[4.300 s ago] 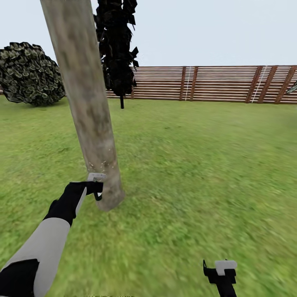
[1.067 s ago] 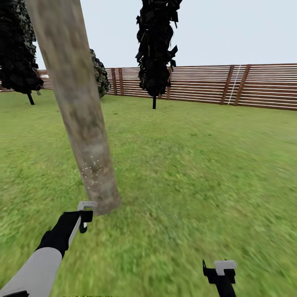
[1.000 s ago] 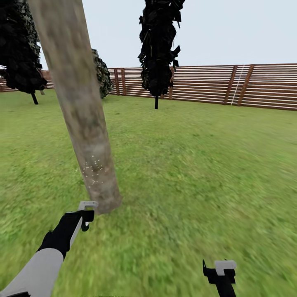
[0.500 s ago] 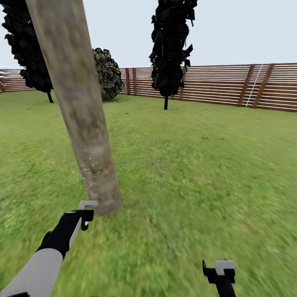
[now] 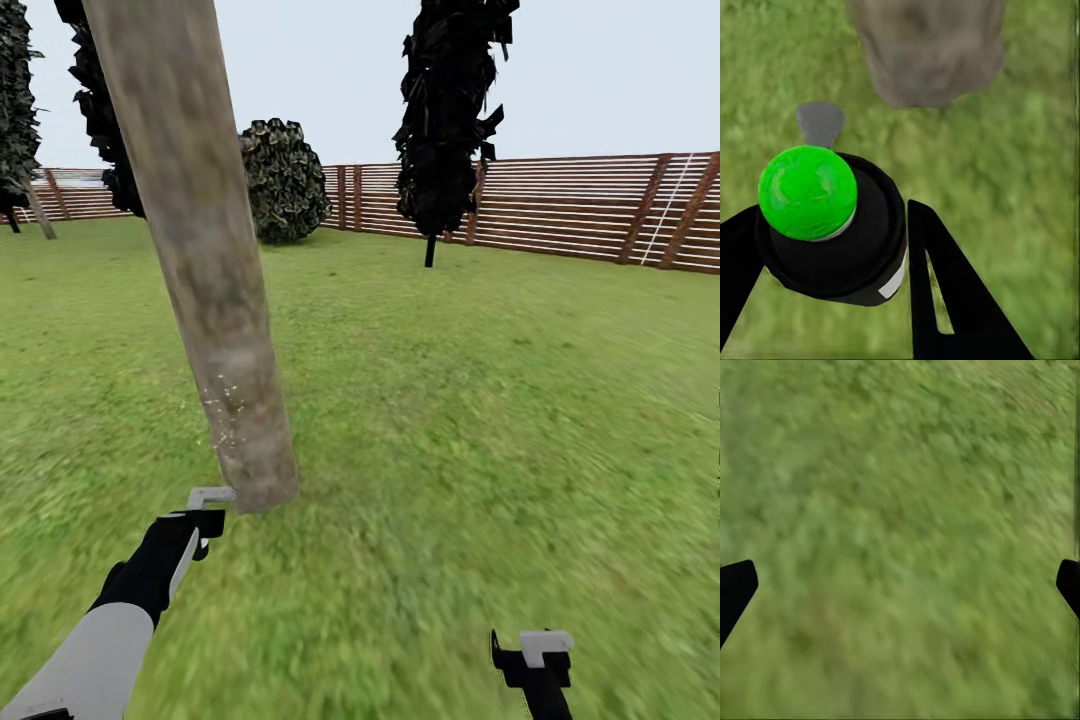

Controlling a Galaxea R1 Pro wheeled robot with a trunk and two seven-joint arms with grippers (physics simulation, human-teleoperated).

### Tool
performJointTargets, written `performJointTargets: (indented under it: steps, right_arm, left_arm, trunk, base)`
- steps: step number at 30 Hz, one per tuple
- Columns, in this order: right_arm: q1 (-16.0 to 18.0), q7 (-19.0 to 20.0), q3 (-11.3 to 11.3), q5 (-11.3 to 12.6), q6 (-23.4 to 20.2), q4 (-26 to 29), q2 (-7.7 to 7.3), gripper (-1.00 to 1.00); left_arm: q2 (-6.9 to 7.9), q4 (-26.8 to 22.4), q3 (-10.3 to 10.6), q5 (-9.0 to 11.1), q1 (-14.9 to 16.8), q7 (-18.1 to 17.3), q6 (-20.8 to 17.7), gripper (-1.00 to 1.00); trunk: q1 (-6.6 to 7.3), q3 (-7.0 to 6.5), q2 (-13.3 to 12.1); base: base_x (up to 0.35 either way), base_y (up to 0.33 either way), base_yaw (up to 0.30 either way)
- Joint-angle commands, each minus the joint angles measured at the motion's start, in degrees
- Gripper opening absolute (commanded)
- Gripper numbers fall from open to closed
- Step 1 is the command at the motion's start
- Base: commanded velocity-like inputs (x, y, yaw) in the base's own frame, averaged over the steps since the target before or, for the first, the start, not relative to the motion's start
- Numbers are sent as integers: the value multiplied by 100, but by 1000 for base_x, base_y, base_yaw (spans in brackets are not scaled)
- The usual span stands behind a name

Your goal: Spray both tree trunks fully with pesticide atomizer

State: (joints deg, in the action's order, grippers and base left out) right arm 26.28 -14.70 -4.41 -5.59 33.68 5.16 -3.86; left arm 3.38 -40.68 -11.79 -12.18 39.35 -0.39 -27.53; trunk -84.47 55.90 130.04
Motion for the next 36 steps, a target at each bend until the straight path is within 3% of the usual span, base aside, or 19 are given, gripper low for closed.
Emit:
performJointTargets:
  steps: [1, 26, 36]
  right_arm:
    - [5, -60, -38, -47, -3, -6, -5, 100]
    - [4, -60, -43, -47, -2, -4, 2, 100]
    - [6, -60, -43, -47, -6, -5, 8, 100]
  left_arm:
    - [-15, -10, -7, -31, 3, -2, -32, -100]
    - [-66, -9, -16, -12, 3, -5, -34, -100]
    - [-56, -15, -40, -16, 3, -3, -34, -100]
  trunk:
    - [1, 5, 2]
    - [1, 5, 2]
    - [1, 5, 2]
  base:
    - [53, -277, 3]
    - [166, -237, 2]
    - [145, -247, 234]
